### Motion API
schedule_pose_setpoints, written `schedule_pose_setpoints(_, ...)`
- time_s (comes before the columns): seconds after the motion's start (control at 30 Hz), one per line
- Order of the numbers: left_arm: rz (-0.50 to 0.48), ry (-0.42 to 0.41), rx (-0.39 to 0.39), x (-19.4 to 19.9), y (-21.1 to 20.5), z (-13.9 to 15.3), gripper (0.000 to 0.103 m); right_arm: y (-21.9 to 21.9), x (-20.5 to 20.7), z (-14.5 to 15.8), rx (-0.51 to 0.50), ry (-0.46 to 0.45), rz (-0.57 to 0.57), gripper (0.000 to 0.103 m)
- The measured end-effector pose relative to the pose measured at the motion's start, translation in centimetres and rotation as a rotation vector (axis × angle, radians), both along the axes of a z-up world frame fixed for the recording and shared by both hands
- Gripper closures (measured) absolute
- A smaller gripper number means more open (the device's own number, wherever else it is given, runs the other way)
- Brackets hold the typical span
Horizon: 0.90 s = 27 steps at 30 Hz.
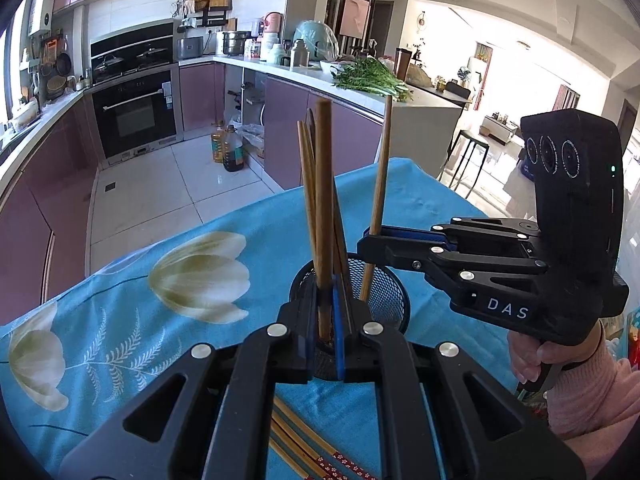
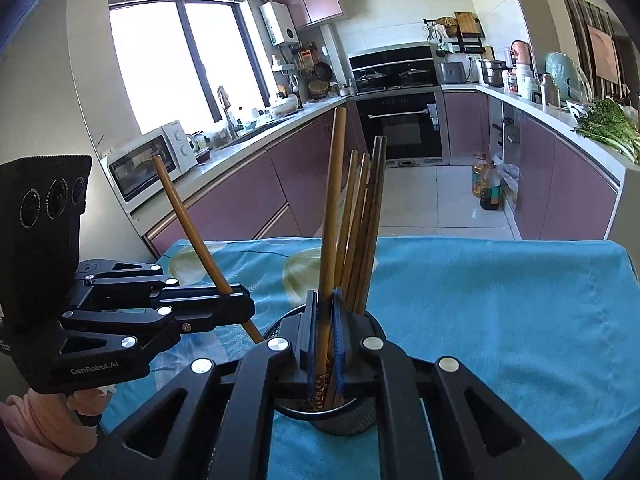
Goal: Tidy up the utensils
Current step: 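Carry the upright chopstick over the mesh holder and lower it inside, then open the right gripper and withdraw it from the holder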
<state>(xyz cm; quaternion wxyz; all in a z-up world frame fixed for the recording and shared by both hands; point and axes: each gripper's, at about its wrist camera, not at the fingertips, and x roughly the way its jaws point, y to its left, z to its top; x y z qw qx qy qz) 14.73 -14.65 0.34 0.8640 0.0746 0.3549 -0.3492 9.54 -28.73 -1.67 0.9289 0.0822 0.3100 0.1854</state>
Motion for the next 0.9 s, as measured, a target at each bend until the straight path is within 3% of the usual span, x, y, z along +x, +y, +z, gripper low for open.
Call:
schedule_pose_setpoints(0.57,0.063,0.059,-0.048,2.1,0.4,-1.7,0.091,-0.5,0.2,-0.5,0.020,0.017,-0.014,0.091)
schedule_pose_setpoints(0.83,0.167,-0.043,-0.132,-1.2,4.8,-0.9,0.077,0.0,-2.4,0.7,0.034,-0.045,0.029,0.079)
schedule_pose_setpoints(0.9,0.193,-0.077,-0.143,-2.4,6.1,-0.7,0.070,0.6,-3.7,1.0,0.035,-0.069,0.065,0.074)
